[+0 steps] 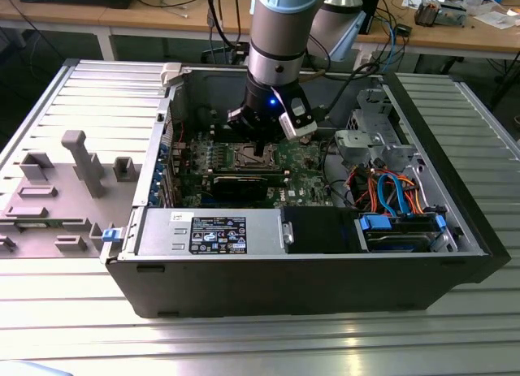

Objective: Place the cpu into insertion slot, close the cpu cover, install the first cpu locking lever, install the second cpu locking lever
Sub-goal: 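Install the second cpu locking lever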

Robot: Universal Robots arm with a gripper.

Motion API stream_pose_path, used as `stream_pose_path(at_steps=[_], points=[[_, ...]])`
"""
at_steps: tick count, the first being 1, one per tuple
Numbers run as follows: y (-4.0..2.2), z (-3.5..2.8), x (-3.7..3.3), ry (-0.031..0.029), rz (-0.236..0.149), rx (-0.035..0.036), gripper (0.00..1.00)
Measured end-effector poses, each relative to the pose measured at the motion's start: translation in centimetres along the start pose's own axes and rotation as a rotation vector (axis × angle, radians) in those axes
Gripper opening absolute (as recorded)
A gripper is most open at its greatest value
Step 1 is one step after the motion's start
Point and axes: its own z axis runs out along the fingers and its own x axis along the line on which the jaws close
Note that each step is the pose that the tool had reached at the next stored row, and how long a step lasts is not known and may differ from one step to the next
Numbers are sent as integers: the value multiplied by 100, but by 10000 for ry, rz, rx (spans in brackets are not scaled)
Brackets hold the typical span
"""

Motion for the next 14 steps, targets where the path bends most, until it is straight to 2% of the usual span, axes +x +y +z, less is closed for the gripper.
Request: stream_pose_path(at_steps=[1, 5, 7, 9, 14], points=[[-1, 4, 1, 31, 4, 0, 11], [-33, 4, 12, 33, -3, 0, 11], [-84, 7, 25, 35, -29, -3, 11], [-105, 13, 40, 36, -43, -4, 11], [-109, 32, 85, 79, -71, -32, 11]])
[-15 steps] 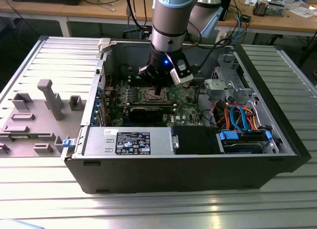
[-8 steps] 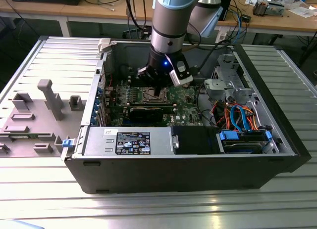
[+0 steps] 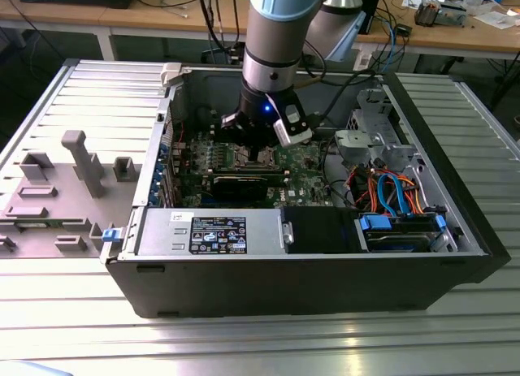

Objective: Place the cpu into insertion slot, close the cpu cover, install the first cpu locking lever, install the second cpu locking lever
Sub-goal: 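Install the second cpu locking lever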

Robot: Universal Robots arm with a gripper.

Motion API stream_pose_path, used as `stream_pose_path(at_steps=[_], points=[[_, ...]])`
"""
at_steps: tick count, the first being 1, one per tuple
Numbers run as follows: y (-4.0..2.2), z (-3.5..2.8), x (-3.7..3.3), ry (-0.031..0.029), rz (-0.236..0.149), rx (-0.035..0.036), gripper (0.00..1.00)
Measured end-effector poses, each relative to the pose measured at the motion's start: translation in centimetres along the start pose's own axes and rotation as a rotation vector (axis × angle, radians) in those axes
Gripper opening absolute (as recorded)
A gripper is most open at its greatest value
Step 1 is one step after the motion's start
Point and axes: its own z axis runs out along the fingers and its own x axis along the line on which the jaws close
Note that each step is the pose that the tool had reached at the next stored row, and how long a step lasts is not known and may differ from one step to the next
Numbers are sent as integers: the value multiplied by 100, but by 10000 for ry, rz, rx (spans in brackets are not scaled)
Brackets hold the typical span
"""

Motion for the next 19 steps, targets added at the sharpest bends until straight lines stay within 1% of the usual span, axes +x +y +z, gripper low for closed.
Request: stream_pose_path(at_steps=[10, 13, 17, 19], points=[[0, 3, 1, -1, 0, -3, 11], [1, 12, 28, -18, -5, -5, 11], [-3, 30, 34, -19, -12, -1, 11], [-30, 32, 47, -20, -18, -43, 11]])
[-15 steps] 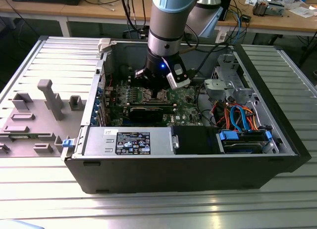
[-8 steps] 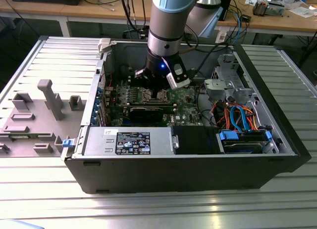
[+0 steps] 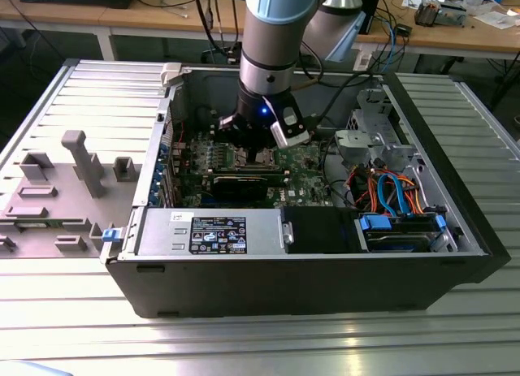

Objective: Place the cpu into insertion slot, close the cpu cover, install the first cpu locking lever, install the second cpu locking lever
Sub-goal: 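Install the second cpu locking lever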

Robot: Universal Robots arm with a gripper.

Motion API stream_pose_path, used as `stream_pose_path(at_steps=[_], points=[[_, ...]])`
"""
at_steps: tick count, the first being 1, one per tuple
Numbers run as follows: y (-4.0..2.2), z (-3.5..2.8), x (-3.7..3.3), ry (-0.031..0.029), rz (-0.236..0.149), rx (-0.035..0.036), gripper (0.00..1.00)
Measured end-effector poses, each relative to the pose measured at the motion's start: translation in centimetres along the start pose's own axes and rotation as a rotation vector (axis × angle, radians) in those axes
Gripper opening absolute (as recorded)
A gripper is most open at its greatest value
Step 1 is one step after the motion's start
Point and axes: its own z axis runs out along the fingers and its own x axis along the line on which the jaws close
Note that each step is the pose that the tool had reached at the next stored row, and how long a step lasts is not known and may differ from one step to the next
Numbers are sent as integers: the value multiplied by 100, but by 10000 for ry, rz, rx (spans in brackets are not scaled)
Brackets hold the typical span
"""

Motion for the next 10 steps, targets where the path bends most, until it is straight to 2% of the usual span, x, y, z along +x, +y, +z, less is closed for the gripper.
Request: stream_pose_path(at_steps=[1, 3, 10], points=[[-9, 0, 7, -1, -2, -26, 11], [-24, 10, 54, -4, -12, -131, 11], [-32, 60, 156, -7, -20, -279, 11]])
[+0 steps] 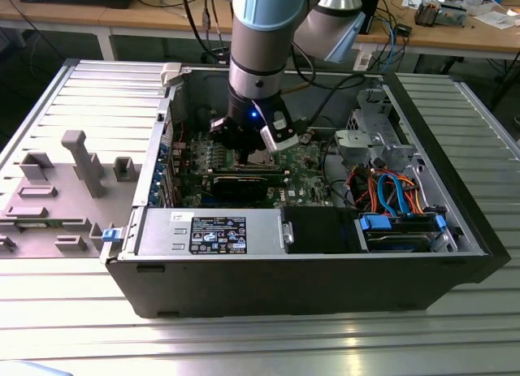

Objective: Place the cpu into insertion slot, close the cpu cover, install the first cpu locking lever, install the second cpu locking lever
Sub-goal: 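Install the second cpu locking lever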

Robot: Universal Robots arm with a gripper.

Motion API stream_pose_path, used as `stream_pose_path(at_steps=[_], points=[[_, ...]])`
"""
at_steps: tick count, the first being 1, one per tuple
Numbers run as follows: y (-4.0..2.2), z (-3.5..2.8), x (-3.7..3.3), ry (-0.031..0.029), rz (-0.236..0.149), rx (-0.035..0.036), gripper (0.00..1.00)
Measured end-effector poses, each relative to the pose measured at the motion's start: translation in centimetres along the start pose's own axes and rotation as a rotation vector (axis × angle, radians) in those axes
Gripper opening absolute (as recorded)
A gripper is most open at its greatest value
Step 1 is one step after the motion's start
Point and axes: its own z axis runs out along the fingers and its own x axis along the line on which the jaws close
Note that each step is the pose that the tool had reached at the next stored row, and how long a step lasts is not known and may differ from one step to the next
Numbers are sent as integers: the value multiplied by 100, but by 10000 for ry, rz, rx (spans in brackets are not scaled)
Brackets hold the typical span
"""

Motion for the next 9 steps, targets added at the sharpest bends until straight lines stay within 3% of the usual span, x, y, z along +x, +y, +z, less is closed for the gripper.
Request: stream_pose_path(at_steps=[3, 9], points=[[-37, 41, 31, -5, -34, -180, 11], [-102, 71, 66, -7, -76, -366, 11]])
